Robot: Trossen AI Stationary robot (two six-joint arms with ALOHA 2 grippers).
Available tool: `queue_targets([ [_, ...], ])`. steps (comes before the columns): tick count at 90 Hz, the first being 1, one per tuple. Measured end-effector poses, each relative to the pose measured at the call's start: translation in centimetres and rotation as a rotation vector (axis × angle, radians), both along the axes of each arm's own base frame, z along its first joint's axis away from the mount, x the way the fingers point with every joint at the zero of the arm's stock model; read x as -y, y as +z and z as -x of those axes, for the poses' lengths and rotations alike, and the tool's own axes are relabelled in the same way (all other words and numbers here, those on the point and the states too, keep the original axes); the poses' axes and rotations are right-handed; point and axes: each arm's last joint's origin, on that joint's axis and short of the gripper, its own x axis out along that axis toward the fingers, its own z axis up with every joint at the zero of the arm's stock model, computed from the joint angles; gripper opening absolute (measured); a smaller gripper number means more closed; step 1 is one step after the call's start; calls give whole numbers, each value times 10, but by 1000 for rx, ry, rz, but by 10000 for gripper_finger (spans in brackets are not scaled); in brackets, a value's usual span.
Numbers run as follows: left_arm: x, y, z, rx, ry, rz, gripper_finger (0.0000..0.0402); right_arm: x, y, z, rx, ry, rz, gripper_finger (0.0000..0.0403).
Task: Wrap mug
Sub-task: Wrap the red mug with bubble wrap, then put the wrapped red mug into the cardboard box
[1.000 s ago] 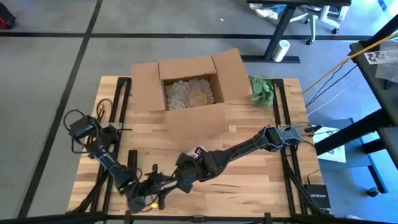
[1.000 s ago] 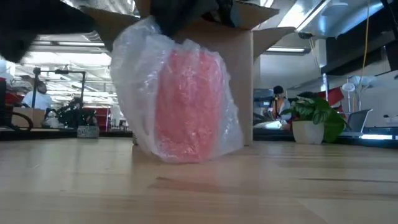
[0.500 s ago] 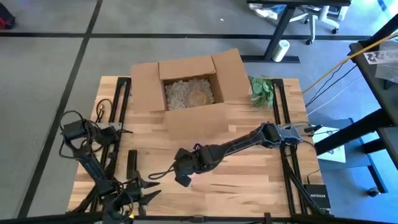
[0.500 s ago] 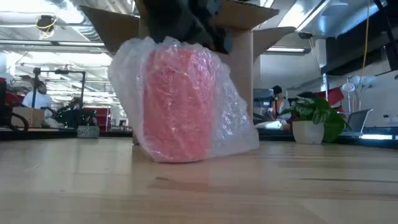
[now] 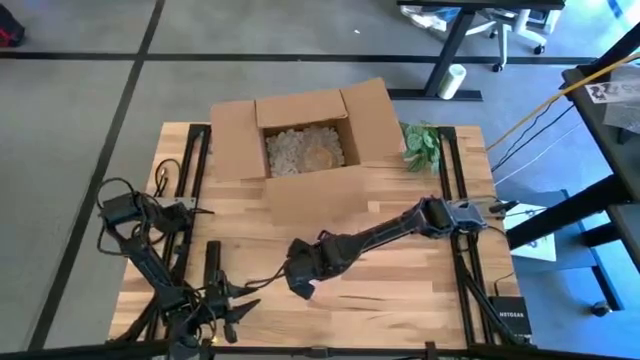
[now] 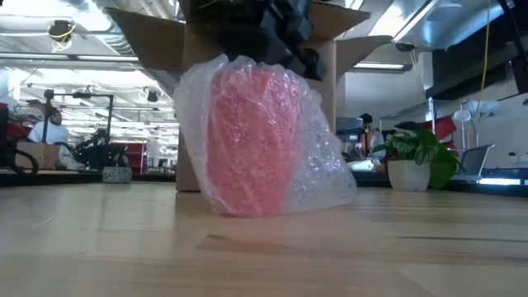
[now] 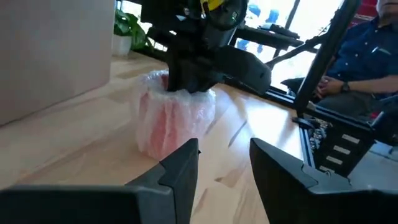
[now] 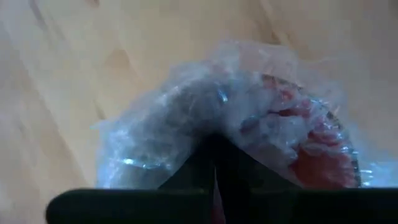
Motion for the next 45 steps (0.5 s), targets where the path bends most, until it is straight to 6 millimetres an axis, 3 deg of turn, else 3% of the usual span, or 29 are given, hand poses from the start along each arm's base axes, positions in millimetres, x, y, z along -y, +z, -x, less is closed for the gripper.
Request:
queue_targets([
  [16, 0, 0, 0, -3, -2, -2, 129, -3, 41, 14, 12, 21, 49, 0],
  [45, -1, -2, 0, -17, -12, -11, 129, -18, 73, 17, 80, 146, 3, 17],
])
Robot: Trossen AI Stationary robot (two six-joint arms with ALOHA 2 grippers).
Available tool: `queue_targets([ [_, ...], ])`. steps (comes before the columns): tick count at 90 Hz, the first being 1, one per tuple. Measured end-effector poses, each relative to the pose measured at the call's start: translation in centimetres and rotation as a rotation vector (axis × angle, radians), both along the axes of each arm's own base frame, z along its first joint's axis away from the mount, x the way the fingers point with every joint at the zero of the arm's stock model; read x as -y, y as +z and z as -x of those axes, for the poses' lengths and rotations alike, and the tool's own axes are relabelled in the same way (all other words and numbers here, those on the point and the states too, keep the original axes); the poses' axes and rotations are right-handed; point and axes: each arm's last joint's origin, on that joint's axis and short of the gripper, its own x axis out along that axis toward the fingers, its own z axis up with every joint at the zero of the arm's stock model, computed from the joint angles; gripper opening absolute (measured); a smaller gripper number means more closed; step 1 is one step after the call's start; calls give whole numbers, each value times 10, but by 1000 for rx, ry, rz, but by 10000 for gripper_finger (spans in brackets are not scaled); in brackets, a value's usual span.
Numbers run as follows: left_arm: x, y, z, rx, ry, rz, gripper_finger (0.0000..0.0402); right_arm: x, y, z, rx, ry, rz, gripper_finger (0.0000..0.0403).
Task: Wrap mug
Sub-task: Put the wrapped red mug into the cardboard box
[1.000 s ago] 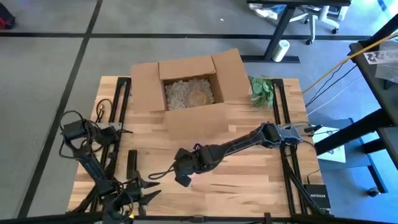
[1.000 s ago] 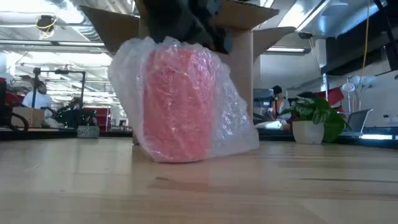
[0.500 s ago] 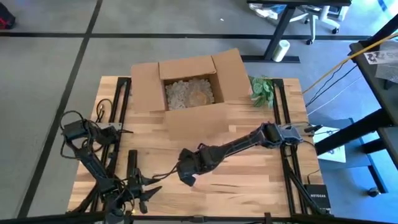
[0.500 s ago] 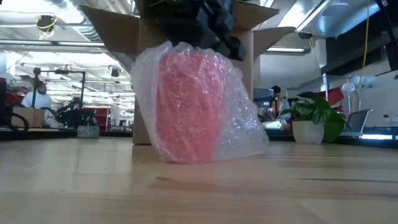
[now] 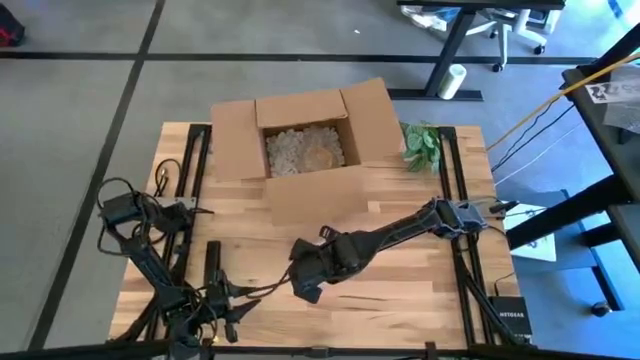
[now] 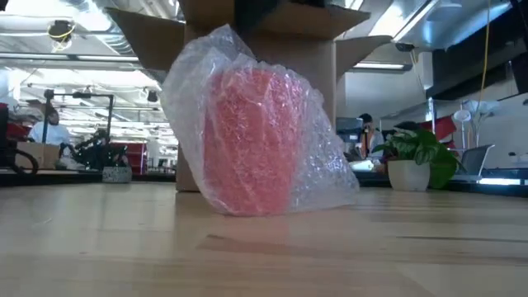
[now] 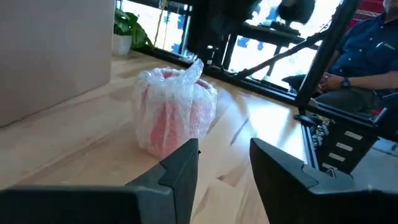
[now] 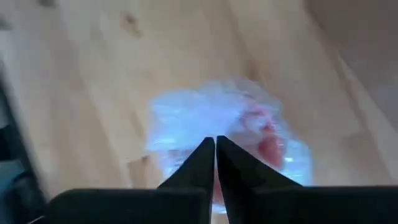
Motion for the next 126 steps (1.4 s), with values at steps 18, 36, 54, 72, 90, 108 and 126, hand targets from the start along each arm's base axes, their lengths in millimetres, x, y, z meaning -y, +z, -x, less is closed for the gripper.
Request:
queue_targets([
  [18, 0, 0, 0, -1, -1, 0, 129, -9, 8, 1, 31, 49, -56, 81],
  [36, 0, 0, 0, -1, -1, 0, 129, -19, 8, 1, 58, 126, -42, 147],
  [54, 0, 0, 0, -1, -2, 3, 129, -18, -5, 1, 14, 127, -22, 167],
  [72, 0, 0, 0, -2, -5, 7, 129, -16, -31, 3, -59, 141, 13, 166],
  [90, 0, 0, 0, -3, -5, 5, 129, -14, -62, 1, -88, 140, 15, 166],
  [108, 0, 0, 0, -3, -5, 7, 129, 3, -94, -7, -75, 114, -62, 139],
  [126, 0, 0, 0, -3, -5, 7, 129, 10, -100, -7, -105, 113, -95, 21],
])
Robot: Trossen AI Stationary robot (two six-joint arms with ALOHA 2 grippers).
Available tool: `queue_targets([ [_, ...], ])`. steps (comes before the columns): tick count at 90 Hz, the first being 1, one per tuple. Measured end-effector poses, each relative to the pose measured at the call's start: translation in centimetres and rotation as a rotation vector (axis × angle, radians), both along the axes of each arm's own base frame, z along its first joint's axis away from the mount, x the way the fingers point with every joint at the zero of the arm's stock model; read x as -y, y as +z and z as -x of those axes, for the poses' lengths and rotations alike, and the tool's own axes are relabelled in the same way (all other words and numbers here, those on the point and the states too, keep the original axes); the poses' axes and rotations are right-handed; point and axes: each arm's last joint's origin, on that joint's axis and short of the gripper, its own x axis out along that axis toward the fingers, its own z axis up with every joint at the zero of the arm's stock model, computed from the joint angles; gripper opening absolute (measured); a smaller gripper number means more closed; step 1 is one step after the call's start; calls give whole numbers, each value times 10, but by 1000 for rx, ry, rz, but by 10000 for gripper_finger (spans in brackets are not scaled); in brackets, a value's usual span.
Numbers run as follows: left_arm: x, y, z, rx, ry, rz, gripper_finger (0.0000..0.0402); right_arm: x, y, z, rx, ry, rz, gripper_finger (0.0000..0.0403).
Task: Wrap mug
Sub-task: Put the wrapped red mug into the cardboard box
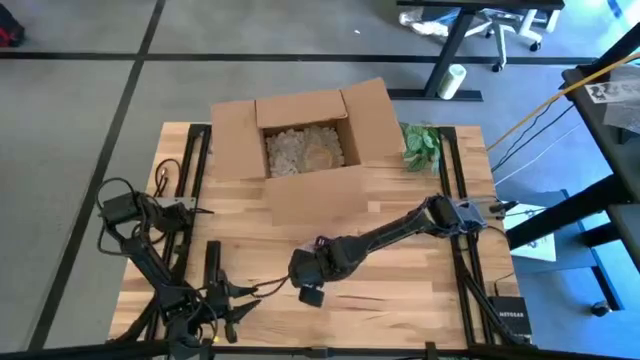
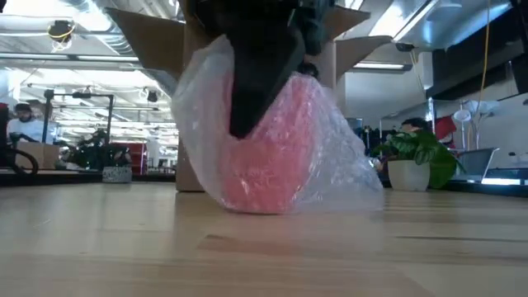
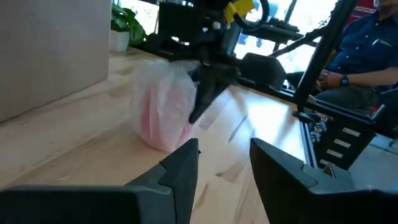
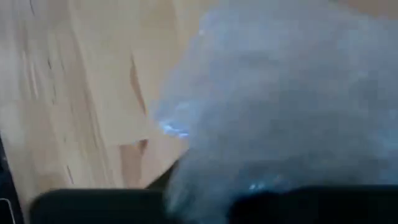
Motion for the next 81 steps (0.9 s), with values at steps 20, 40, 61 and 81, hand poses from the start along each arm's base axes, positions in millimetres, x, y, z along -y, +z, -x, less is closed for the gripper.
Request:
queue_targets([
  [20, 0, 0, 0, -1, -2, 1, 129, -21, 23, 8, -56, -2, -12, 8],
  [40, 0, 0, 0, -1, -3, 2, 129, -64, 91, 35, -5, 17, -23, 6],
  [61, 0, 0, 0, -2, -5, 12, 129, -72, 154, 62, 276, -26, 38, 6],
  [81, -12, -7, -12, -136, -51, 29, 129, -36, 206, 62, 532, -42, 184, 5],
])
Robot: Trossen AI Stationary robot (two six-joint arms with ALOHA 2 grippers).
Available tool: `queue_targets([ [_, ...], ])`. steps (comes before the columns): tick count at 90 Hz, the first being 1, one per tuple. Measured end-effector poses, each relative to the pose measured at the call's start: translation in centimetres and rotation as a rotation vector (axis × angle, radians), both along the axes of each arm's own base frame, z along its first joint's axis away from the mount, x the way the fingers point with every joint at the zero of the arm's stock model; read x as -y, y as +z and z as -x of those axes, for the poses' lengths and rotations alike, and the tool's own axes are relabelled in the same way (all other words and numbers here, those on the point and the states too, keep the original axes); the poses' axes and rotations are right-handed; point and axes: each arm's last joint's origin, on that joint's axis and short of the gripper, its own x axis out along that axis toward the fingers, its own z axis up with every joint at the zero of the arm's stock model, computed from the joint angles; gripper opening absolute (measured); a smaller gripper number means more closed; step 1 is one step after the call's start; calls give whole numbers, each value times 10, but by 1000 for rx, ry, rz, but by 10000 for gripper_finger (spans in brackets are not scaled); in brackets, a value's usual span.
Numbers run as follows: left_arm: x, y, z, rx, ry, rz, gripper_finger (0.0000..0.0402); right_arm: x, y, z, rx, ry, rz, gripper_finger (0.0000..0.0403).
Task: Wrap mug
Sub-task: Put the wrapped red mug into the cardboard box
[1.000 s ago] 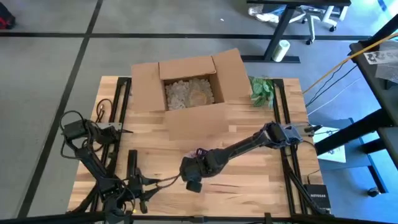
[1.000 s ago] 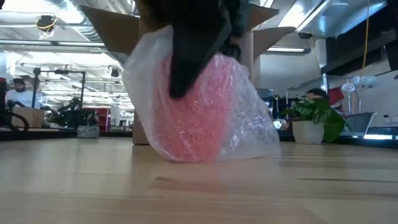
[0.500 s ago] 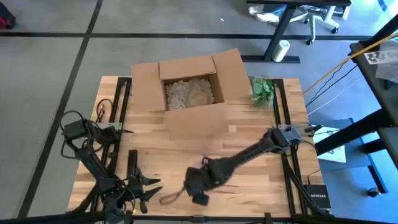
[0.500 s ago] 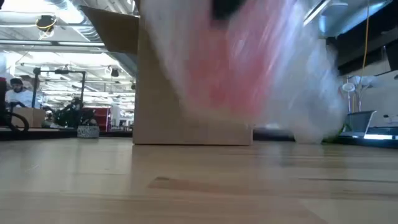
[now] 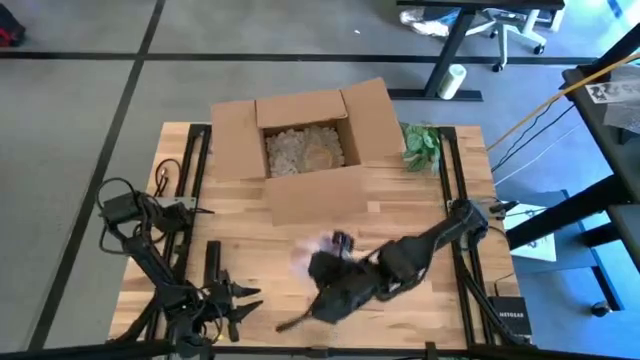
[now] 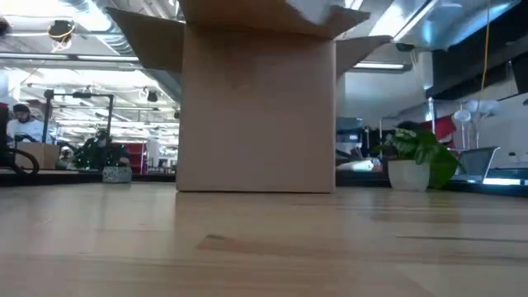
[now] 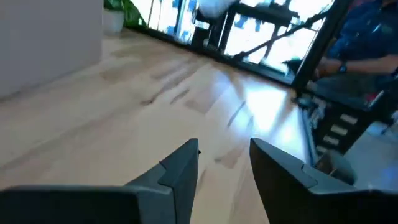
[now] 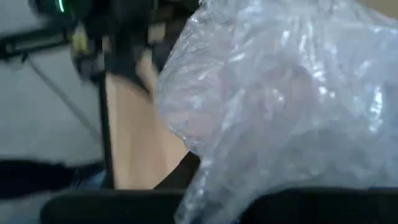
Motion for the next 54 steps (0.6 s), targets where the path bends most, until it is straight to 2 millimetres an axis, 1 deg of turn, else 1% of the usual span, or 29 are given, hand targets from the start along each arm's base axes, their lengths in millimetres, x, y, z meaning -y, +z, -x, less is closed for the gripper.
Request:
queue_targets([
  [10, -12, 6, -9, -101, -27, -21, 129, 27, 19, -2, 46, 3, 9, 5],
  [21, -27, 20, -18, -178, -52, -88, 129, 58, 26, -10, 39, 20, 33, 5],
  [29, -43, 26, -20, -216, -75, -105, 129, 83, 31, -14, 32, 35, 27, 5],
  [40, -71, 18, -13, -207, -91, -98, 115, 118, 41, -17, 50, 53, 16, 4],
  [49, -93, 16, -4, -107, -117, -47, 95, 143, 43, -25, 78, 80, -3, 4],
  [54, -106, 13, 3, -58, -126, -45, 85, 156, 46, -29, 114, 98, -44, 4],
])
